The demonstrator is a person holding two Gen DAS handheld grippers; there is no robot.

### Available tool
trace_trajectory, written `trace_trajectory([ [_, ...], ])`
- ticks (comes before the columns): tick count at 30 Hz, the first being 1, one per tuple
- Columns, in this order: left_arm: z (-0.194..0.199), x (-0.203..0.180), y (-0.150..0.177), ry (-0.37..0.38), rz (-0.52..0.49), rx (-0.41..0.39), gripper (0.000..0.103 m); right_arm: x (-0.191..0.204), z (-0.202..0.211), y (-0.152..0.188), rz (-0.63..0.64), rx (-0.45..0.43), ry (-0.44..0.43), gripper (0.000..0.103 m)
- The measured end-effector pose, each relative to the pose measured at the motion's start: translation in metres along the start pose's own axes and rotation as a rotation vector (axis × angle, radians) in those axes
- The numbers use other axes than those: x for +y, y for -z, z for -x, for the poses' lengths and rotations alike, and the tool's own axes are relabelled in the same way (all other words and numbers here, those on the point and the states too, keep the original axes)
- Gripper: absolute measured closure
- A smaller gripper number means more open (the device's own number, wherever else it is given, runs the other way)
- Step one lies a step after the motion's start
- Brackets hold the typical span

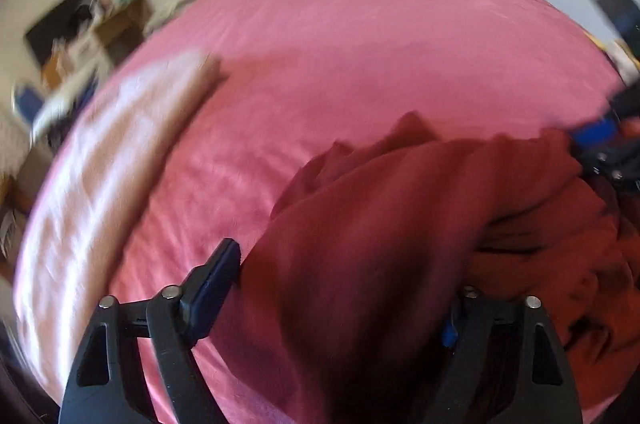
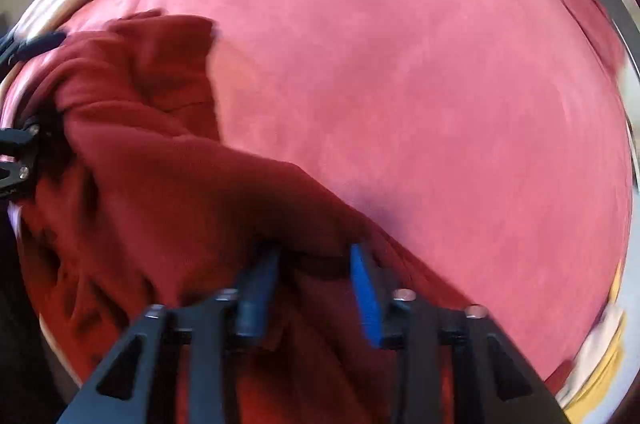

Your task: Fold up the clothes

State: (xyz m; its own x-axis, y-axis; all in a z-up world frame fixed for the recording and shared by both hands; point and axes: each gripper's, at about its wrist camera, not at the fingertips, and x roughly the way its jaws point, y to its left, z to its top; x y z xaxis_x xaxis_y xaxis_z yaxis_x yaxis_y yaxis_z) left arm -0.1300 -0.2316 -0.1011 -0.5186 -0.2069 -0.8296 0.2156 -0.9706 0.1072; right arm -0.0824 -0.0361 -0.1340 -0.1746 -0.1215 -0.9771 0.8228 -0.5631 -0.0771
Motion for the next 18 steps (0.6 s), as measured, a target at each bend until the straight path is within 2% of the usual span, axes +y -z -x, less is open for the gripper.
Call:
trace_trajectory([
  [1,-0.003,0.005,0.002,0.002,0.028,0.034,0.067,-0.003,0.006,0.007,-0.042,-0.036,-0.024,0.093],
  [2,-0.004,0.011,0.003,0.009,0.060,0.059,0.075,-0.007,0.015,0.017,-0.078,-0.071,-0.048,0.094],
  [4,0.008,0.020,0.003,0.046,0.128,0.040,0.083,-0.018,0.036,0.039,-0.161,-0.145,-0.094,0.095],
  [8,0.062,0.040,-0.002,0.110,0.255,-0.104,0.088,-0.050,0.104,0.097,-0.385,-0.333,-0.167,0.096],
  [12,0.122,0.069,-0.001,0.175,0.400,-0.255,0.089,-0.055,0.160,0.140,-0.480,-0.467,-0.091,0.096],
  [14,0.145,0.086,0.008,0.211,0.479,-0.306,0.089,-0.062,0.193,0.178,-0.545,-0.539,-0.062,0.096],
  [16,0.157,0.099,0.024,0.246,0.535,-0.320,0.088,-0.064,0.212,0.217,-0.607,-0.580,-0.025,0.096],
  [18,0.154,0.106,0.046,0.263,0.553,-0.288,0.082,-0.057,0.210,0.246,-0.653,-0.578,-0.005,0.096],
])
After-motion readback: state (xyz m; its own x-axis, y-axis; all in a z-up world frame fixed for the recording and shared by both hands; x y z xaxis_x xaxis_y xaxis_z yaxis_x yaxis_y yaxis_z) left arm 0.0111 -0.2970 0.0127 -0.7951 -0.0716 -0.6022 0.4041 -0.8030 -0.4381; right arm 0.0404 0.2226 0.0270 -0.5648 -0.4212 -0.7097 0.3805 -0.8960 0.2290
